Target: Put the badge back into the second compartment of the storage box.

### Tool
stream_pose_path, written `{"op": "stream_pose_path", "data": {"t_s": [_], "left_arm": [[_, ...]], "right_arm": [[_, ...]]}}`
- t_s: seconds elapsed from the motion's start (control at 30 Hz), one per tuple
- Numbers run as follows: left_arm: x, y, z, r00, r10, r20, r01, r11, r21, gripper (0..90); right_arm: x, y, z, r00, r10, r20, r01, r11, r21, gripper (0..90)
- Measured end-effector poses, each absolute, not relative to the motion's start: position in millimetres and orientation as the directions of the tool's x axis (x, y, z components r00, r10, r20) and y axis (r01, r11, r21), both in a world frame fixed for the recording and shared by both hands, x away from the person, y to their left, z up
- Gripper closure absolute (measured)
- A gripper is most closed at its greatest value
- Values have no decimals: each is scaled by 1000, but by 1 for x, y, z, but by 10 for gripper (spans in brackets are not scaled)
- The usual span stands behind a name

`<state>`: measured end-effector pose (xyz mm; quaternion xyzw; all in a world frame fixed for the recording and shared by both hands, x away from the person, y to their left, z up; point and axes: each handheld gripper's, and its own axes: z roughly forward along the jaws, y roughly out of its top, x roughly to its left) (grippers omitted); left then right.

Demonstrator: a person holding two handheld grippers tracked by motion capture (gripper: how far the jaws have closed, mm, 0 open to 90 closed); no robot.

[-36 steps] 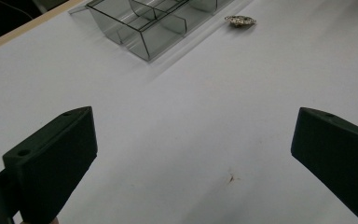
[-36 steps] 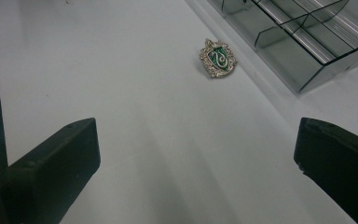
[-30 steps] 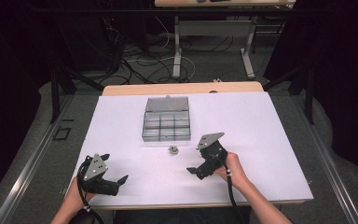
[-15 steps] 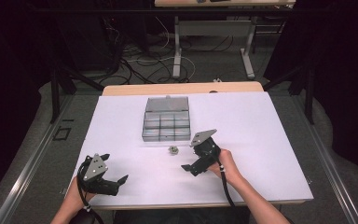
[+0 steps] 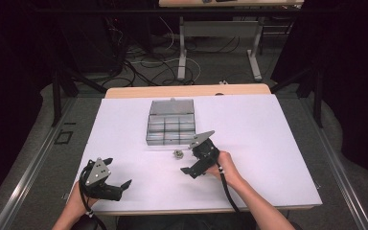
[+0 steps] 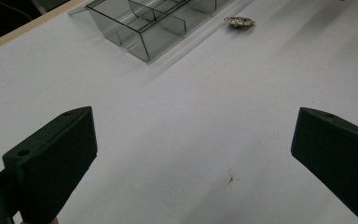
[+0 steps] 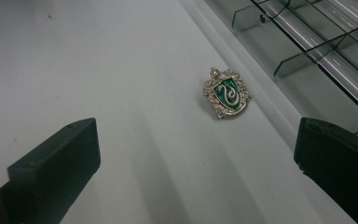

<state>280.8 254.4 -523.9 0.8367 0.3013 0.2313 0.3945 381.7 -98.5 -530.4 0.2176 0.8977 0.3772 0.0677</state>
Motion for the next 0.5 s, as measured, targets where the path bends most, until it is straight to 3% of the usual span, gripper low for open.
{"op": "stream_pose_path", "data": {"t_s": [0.17, 0.5], "left_arm": [[281, 255, -524, 712, 686, 149, 321, -507, 800, 6], [281, 254, -524, 713, 686, 148, 323, -507, 799, 6]], "right_arm": [[386, -91, -532, -894, 447, 34, 335, 617, 712, 26], [395, -77, -538, -892, 453, 8, 327, 631, 703, 268]]}}
